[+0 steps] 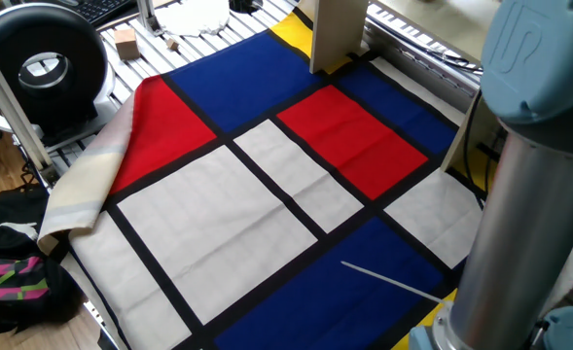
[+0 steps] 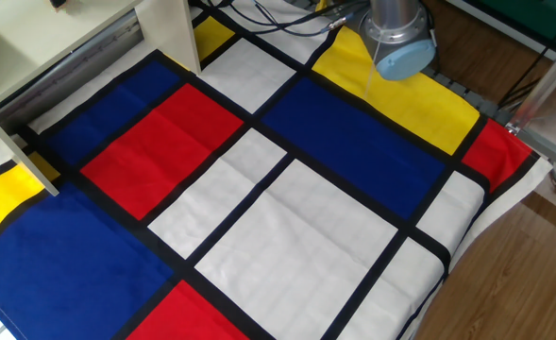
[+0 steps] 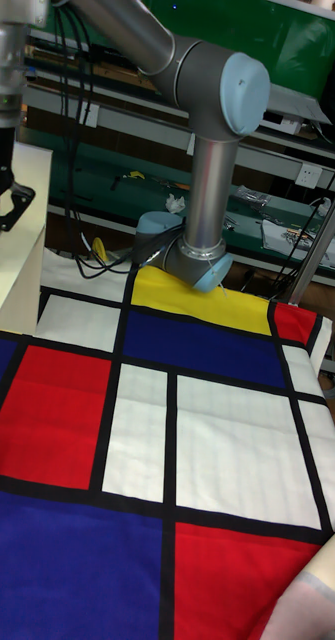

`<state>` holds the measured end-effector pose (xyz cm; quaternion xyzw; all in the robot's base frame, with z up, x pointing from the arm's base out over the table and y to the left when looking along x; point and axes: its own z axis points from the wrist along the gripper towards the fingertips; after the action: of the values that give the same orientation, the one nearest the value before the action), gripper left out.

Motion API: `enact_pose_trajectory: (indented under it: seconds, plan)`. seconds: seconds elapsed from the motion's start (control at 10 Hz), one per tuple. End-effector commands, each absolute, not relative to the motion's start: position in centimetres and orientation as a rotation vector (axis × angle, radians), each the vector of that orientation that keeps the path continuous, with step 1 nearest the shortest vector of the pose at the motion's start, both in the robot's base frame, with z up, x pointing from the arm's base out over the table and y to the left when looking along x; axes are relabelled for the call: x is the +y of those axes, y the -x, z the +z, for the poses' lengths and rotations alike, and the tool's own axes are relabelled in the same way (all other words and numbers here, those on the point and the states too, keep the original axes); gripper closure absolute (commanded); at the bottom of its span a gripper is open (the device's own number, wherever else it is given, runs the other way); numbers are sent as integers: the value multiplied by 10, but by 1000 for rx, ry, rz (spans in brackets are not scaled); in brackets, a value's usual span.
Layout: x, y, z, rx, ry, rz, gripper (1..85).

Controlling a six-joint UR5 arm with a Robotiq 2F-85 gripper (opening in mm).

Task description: Take the object down from the shelf

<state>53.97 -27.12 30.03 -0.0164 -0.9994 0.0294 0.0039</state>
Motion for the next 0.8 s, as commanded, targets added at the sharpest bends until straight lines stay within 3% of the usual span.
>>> enact_pose_trajectory:
  seconds: [0.0, 0.7]
  plan:
    - [-248, -536, 318, -3156, 102, 73, 843]
    - [-169, -539, 303, -3216, 277, 39, 843]
